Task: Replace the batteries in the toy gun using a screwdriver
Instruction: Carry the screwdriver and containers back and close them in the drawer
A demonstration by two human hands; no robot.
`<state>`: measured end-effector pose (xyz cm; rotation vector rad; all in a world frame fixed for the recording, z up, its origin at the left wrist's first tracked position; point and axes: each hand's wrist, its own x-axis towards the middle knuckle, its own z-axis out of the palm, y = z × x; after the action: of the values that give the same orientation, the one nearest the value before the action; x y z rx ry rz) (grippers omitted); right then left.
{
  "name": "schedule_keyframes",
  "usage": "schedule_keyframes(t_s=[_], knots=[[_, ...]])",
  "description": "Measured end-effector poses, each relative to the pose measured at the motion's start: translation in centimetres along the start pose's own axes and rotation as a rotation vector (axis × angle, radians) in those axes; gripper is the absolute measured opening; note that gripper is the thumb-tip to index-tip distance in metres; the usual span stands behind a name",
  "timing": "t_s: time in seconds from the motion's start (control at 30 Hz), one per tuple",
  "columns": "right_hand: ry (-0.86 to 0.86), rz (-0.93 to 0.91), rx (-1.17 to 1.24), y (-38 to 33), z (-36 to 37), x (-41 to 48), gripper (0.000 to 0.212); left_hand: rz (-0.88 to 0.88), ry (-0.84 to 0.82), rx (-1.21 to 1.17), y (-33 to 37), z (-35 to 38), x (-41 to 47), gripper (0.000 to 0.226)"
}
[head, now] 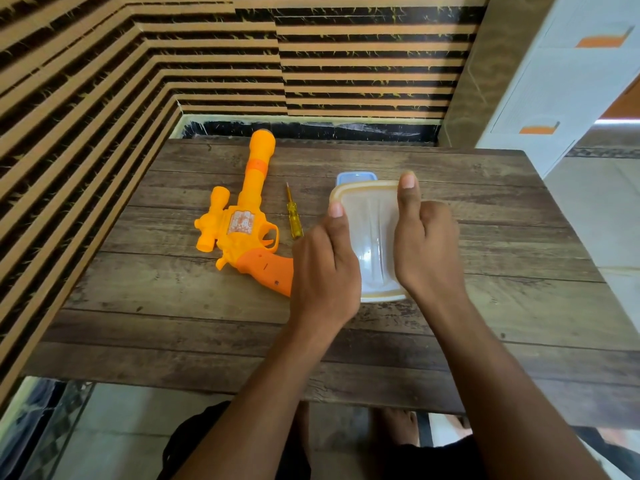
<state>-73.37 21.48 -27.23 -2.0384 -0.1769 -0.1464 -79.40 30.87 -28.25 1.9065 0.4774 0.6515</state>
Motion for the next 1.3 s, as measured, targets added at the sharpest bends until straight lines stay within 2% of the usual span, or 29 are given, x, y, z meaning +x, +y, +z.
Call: schedule_keyframes(t_s=[0.17, 0.37, 0.43, 0.57, 0.63, 0.73, 0.87, 1.07, 1.17, 1.3], knots=[[-0.007, 0.016, -0.018, -0.3, -0.2, 0.3, 0.071, -0.078, -0.033, 0.043, 0.9, 0.1, 0.0, 0.048], [-0.019, 0.124, 0.04, 0.4, 0.0, 0.3, 0.071, -0.143, -0.12, 0.091, 0.2, -1.0, 0.8, 0.055], [-0.009, 0.142, 0.043, 1.0, -0.1, 0.4, 0.069, -0.029, -0.085, 0.246, -0.5, -1.9, 1.8, 0.056], [0.019, 0.169, 0.041, 2.3, -0.8, 1.1, 0.066, 0.185, -0.061, 0.809, -1.5, -3.7, 5.9, 0.029], [0.022, 0.19, 0.042, 2.6, -1.2, 1.4, 0.066, 0.162, -0.172, 0.994, -1.6, -3.9, 8.1, 0.022], [0.017, 0.207, 0.032, 2.9, -1.2, 1.8, 0.066, 0.072, -0.331, 1.103, -1.6, -3.6, 10.1, 0.022], [0.016, 0.214, 0.041, 3.2, -1.3, 2.0, 0.065, -0.01, -0.433, 1.243, -2.2, -2.4, 11.0, 0.037], [0.013, 0.216, 0.035, 3.5, -1.4, 2.3, 0.064, -0.044, -0.291, 1.167, -3.0, -0.7, 11.2, 0.029], [0.012, 0.215, 0.03, 3.8, -1.3, 2.5, 0.063, -0.094, -0.278, 1.115, -2.9, -0.2, 11.3, 0.026], [0.023, 0.222, 0.039, 4.0, -1.2, 2.6, 0.063, -0.069, -0.25, 1.025, -2.4, -0.7, 10.9, 0.018]])
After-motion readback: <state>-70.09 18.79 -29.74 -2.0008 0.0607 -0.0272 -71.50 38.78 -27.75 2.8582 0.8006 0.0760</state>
